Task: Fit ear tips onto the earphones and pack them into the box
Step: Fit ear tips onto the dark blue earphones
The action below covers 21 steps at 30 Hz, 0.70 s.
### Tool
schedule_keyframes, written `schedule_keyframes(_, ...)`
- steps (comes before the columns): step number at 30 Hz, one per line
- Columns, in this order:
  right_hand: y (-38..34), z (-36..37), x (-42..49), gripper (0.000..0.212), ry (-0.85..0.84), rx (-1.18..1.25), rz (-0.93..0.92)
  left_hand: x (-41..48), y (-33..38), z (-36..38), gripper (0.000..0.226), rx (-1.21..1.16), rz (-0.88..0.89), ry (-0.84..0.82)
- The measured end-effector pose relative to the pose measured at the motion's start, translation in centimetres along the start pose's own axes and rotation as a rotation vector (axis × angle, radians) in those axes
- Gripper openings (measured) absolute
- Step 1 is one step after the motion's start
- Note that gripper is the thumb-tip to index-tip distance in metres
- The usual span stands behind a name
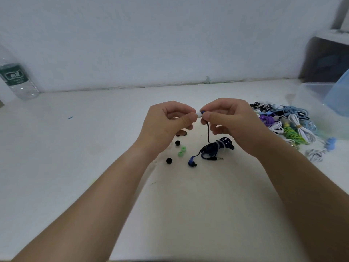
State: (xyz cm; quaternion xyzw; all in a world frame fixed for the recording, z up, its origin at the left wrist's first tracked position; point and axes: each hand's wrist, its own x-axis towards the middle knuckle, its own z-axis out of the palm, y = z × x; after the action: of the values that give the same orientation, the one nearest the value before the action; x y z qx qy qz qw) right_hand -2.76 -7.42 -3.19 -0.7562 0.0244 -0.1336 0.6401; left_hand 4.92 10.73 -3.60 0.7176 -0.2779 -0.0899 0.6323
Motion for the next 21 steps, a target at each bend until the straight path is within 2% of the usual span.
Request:
schedule_keyframes(2,-0.1,-0.4,0.2,0.013,0.037,0.016,0.005,0.0,0.0,0.0,0.005,0.256,0.111,0.011)
schedule_keyframes(4,-0.1,-0.6,0.3,0.018,0.073,0.01,0.016,-0.4,0.2,0.2,0.011,0.511,0.143,-0.078)
schedule_keyframes(7,0.5,-0.8,0.5,0.01,0.116,-0.069,0.066,-1.2,0.6,0.3,0.029,0.847,0.026,-0.248)
schedule_keyframes(9,1.0,-0.8,0.7,0.012,0.143,-0.184,0.105,-1.3,0.7,0.4,0.037,0.987,-0.04,-0.319)
schedule_keyframes(13,2.0,-0.9,0.9,0.007,0.155,-0.348,0.137,-1.3,0.8,0.3,0.027,1.035,-0.042,-0.376)
schedule_keyframes(15,2.4,-0.8,1.0,0.007,0.16,-0.529,0.105,-1.4,0.7,0.3,0.021,0.984,-0.013,-0.398)
schedule_keyframes(17,2.6,-0.7,1.0,0.008,0.11,-0.673,0.095,-1.4,0.4,0.3,0.016,0.922,0.037,-0.385)
schedule_keyframes(21,2.8,-0.8,1.2,0.011,0.008,-0.782,0.123,-1.3,0.3,0.3,0.012,0.799,0.097,-0.307)
